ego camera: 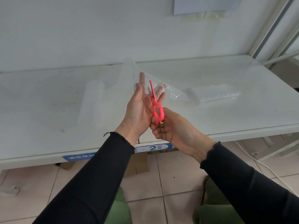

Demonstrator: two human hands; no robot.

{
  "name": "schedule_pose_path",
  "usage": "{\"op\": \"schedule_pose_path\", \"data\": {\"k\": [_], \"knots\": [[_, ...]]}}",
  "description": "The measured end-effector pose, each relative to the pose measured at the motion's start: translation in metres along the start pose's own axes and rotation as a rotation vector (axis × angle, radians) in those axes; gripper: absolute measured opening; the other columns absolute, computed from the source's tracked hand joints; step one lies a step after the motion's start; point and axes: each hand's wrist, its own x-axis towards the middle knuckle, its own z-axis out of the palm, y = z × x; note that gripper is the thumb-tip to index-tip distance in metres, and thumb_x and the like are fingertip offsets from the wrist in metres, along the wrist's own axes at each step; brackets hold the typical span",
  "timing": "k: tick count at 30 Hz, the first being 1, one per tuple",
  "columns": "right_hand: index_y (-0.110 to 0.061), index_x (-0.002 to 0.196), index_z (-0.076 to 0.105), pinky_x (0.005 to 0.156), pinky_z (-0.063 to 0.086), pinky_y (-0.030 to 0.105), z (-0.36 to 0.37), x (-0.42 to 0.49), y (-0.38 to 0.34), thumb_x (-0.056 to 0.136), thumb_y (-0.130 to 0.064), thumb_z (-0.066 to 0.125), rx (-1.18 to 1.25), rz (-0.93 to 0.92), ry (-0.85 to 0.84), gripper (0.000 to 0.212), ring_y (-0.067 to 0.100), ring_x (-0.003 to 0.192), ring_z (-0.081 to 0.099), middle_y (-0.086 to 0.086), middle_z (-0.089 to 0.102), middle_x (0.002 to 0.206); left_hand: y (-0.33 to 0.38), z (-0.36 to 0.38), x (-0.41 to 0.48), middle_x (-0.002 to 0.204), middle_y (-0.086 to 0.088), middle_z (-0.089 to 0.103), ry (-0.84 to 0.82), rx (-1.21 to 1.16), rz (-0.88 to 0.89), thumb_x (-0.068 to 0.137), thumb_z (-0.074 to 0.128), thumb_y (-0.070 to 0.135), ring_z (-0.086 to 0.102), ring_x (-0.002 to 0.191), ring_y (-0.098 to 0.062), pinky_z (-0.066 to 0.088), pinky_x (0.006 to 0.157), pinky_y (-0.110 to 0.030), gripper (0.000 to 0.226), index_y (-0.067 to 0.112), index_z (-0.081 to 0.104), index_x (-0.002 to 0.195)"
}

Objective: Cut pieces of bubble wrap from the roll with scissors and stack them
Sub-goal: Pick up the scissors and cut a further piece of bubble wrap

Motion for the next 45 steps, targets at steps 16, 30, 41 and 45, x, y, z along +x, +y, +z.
{"op": "schedule_pose_path", "data": {"k": [16,30,41,45], "knots": [[-0.012,0.080,0.060,0.062,0.046,0.026,0.004,0.000,0.007,0.093,-0.040,0.057,0.038,-0.029,0.038,0.031,0.016,0.062,0.050,0.006,0.058,0.073,0.001,0.001,-0.004,0.143,-0.029,0.053,0.031,0.026,0.013,0.109,0.032,0.045,0.052,0.137,-0.031,0.033,0.121,-0.043,0.044,0.040,0.040,0.152],[-0.012,0.079,0.057,0.066,0.044,0.028,0.008,-0.004,0.006,0.101,-0.034,0.047,0.090,0.001,0.021,0.032,0.017,0.065,0.048,0.008,0.056,0.075,0.003,-0.001,-0.004,0.152,-0.027,0.044,0.013,0.030,0.014,0.108,0.026,0.048,0.047,0.142,-0.030,0.030,0.122,-0.042,0.046,0.042,0.035,0.153],[-0.014,0.078,0.056,0.065,0.041,0.028,0.012,-0.008,0.006,0.100,-0.040,0.050,0.134,0.012,0.030,0.035,0.016,0.063,0.045,0.007,0.054,0.074,0.002,-0.001,-0.004,0.147,-0.027,0.050,0.028,0.011,-0.003,0.108,0.026,0.049,0.053,0.136,-0.028,0.035,0.119,-0.039,0.046,0.043,0.036,0.152],[-0.014,0.078,0.056,0.063,0.041,0.027,0.012,-0.008,0.006,0.101,-0.036,0.048,0.153,0.018,0.043,0.033,0.015,0.062,0.044,0.007,0.054,0.073,0.001,0.000,-0.003,0.147,-0.027,0.050,0.028,0.017,-0.001,0.108,0.026,0.049,0.054,0.135,-0.028,0.034,0.119,-0.039,0.046,0.044,0.035,0.152]]}}
